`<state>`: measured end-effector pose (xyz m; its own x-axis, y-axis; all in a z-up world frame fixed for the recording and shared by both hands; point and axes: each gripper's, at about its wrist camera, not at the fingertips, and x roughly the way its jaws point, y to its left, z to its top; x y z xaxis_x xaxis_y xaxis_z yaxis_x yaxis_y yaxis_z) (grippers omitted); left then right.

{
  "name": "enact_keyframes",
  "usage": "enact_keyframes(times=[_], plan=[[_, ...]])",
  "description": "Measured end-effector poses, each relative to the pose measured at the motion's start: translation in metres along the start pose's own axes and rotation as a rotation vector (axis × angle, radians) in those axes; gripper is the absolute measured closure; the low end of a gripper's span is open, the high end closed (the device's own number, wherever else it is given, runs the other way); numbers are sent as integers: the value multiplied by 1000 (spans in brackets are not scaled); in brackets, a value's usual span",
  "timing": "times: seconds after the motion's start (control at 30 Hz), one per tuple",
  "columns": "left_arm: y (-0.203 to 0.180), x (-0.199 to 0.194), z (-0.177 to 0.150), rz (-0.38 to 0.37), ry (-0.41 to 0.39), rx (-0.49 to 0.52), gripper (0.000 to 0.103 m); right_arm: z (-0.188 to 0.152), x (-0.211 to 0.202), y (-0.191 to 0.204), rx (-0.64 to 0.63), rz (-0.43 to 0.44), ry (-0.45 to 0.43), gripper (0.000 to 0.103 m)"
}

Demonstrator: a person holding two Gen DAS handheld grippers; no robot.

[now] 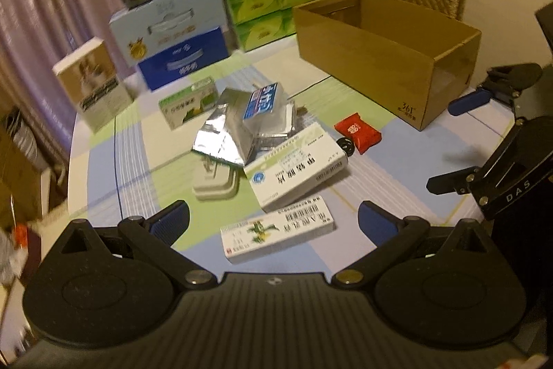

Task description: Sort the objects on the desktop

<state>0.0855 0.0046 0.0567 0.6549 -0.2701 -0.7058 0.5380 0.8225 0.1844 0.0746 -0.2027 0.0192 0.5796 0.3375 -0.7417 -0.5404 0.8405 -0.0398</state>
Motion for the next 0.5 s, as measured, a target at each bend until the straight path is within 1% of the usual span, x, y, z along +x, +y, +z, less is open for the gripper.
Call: enact_keyframes(times=[0.13,0.3,0.4,0.5], plan=[[-2,9,2,-4,23,102,1,3,7,1,-20,1,11,2],[-2,24,-4,-57,39,214,1,5,16,3,-51,18,11,2],[1,37,-9,-109,65,272,1,6,19,9,-148,55,-12,2],[5,52,-14,-153,100,317,1,14,25,15,-248,80,1,2]])
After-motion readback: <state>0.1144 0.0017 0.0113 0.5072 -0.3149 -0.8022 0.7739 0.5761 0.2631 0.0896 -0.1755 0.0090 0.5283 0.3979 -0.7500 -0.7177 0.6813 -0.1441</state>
